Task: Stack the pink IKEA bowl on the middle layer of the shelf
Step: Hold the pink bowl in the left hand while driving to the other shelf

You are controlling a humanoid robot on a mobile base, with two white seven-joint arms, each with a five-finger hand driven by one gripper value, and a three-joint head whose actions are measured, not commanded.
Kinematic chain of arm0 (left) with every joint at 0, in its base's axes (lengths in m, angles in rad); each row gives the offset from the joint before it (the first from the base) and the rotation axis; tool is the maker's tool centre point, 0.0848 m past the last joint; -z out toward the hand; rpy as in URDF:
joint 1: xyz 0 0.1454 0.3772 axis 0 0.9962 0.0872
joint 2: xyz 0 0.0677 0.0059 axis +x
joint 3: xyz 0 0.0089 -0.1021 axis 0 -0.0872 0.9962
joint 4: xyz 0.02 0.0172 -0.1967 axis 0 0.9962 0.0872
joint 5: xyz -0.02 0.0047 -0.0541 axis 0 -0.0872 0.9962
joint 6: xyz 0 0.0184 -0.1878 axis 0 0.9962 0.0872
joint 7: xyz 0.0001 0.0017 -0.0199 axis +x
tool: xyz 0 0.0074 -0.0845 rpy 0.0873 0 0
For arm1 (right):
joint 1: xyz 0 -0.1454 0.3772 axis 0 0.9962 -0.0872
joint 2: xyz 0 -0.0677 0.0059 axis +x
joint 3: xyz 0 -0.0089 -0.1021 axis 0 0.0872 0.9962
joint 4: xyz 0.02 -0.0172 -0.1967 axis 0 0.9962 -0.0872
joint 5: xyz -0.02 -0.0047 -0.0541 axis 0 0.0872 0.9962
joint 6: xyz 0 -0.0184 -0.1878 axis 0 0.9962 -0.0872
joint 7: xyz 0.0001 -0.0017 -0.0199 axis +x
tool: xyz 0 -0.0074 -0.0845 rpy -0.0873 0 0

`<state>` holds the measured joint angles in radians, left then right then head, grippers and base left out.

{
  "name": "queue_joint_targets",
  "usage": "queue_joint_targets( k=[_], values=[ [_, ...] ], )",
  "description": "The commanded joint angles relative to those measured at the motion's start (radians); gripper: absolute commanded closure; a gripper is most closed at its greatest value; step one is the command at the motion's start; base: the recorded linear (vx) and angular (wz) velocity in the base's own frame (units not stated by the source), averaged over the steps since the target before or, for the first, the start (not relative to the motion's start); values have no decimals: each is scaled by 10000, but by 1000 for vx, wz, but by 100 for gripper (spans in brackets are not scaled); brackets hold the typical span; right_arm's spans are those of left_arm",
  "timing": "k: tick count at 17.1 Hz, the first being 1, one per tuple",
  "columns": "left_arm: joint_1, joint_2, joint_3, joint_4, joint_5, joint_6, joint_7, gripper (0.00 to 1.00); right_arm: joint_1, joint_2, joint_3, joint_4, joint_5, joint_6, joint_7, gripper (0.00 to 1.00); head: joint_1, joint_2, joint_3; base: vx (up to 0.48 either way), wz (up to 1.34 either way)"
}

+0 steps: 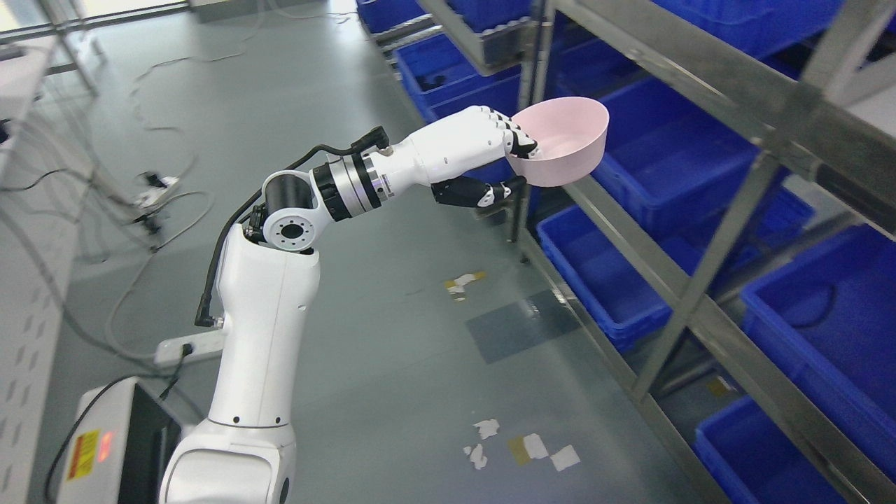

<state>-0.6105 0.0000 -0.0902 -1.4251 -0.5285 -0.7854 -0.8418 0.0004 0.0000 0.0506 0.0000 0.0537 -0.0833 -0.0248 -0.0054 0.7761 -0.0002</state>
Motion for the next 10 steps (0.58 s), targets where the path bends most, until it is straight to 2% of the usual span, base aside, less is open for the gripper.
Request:
queue_joint_targets(
  k=[1, 5, 7, 10],
  values=[
    [-949, 175, -1184, -15, 8, 0, 12, 98, 227, -175, 0, -175, 0, 5, -13, 0, 0, 0, 0, 119, -1255],
    [-2573, 175, -1047, 153, -38, 0, -18, 98, 227, -175, 0, -175, 0, 5, -13, 0, 0, 0, 0, 93, -1164],
    [-3371, 175, -635, 733, -190, 0, -64, 98, 227, -175, 0, -175, 0, 5, -13, 0, 0, 0, 0, 86, -1053],
    [-4063, 734, -234, 1900, -1522, 0, -80, 98, 227, -175, 0, -175, 0, 5, -13, 0, 0, 0, 0, 86, -950]
  ],
)
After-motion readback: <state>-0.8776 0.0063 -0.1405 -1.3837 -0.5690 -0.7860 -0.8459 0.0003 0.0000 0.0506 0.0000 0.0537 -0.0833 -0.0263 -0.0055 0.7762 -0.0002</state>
